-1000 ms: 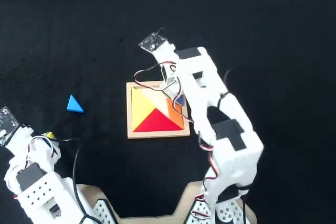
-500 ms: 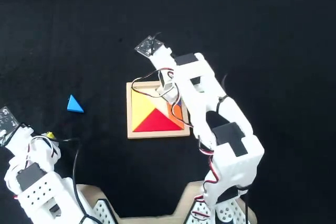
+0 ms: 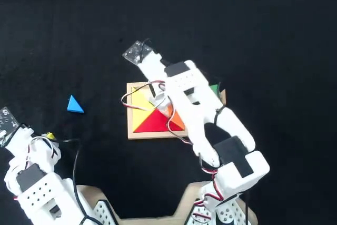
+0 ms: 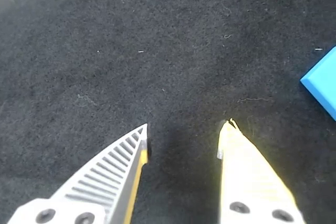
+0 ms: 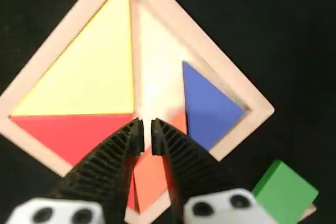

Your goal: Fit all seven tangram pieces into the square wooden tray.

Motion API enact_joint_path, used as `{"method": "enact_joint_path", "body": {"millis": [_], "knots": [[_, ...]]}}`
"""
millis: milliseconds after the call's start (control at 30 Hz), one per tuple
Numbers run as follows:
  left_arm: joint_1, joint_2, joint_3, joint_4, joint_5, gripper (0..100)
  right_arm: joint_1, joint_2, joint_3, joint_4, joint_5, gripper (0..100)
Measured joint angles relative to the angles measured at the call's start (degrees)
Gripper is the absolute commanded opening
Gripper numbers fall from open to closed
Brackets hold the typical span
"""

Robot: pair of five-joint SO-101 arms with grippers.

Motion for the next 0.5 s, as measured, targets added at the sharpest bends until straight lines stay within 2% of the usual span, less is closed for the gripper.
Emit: {"method": "enact_joint_path", "body": {"millis": [367,500], "knots": [[0.0,0.0,0.0,0.0,0.0,22,0.09,8.35,-2.11,-2.02,-0.18,1.1],[0.0,0.0,0.53,0.0,0.0,22,3.16,8.62,-2.55,-2.02,-0.18,1.1]]}}
